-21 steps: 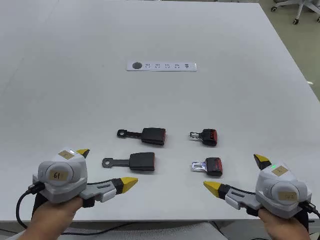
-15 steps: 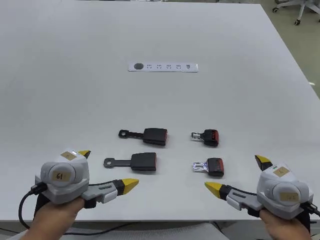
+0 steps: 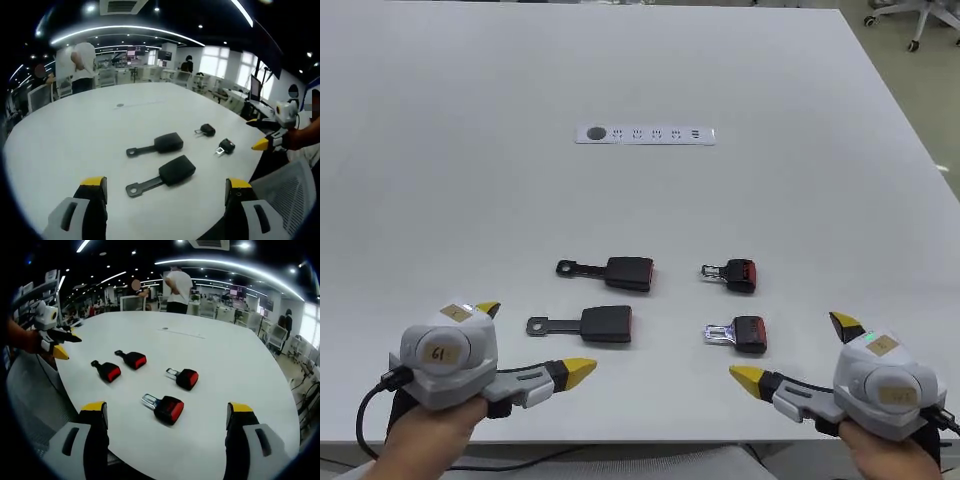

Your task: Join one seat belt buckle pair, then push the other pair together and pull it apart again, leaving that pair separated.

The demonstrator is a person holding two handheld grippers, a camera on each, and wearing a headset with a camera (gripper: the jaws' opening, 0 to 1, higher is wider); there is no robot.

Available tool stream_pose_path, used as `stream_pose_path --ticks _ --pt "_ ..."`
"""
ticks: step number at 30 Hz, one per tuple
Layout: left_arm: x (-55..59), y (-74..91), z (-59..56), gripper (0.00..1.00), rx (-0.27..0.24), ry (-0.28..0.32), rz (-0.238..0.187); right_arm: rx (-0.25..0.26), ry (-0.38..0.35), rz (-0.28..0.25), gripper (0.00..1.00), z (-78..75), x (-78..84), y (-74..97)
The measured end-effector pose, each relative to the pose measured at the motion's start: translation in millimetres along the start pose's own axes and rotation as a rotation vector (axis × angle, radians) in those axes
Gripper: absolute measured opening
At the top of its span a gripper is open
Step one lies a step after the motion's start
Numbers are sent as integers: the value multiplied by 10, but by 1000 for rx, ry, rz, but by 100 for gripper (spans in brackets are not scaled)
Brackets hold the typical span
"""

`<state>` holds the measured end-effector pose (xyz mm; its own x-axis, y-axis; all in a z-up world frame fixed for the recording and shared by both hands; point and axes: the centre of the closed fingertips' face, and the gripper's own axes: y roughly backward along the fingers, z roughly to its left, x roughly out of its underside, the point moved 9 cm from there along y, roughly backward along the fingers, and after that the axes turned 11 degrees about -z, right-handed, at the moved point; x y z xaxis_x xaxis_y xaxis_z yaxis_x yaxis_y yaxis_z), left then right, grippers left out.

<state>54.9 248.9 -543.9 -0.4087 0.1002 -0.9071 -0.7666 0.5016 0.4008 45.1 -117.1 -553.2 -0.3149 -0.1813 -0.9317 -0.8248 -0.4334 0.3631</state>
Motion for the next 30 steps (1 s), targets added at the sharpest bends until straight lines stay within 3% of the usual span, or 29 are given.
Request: stream_pose_path --ticks 30 --pt "-4 20 -7 100 -4 -4 -3 -2 5 -4 100 -20 -15 33"
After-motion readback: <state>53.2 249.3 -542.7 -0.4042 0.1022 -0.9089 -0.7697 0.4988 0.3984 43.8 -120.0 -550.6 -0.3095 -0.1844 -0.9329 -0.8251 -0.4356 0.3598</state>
